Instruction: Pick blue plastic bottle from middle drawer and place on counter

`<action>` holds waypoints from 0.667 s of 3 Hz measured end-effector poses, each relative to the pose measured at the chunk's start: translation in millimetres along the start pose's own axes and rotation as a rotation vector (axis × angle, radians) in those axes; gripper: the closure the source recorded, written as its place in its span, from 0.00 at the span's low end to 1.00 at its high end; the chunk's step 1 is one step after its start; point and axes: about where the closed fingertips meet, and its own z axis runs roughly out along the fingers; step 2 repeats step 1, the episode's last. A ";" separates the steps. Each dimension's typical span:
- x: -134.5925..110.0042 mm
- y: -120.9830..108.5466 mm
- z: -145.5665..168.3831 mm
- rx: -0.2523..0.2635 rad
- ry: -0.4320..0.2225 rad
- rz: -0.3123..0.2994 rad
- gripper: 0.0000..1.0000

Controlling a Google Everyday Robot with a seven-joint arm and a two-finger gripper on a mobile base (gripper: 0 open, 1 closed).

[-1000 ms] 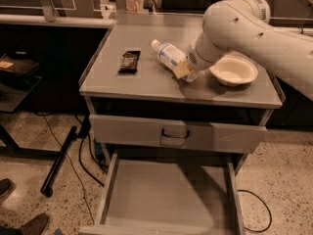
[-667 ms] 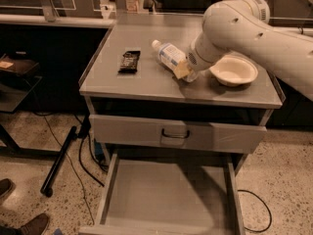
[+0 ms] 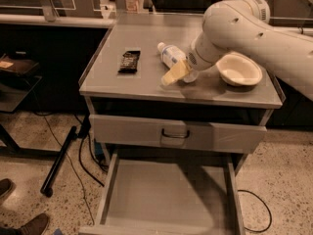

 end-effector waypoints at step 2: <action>0.0 0.0 0.0 0.000 0.000 0.000 0.00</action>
Offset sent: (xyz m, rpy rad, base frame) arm 0.0000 0.0000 0.0000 0.0000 0.0000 0.0000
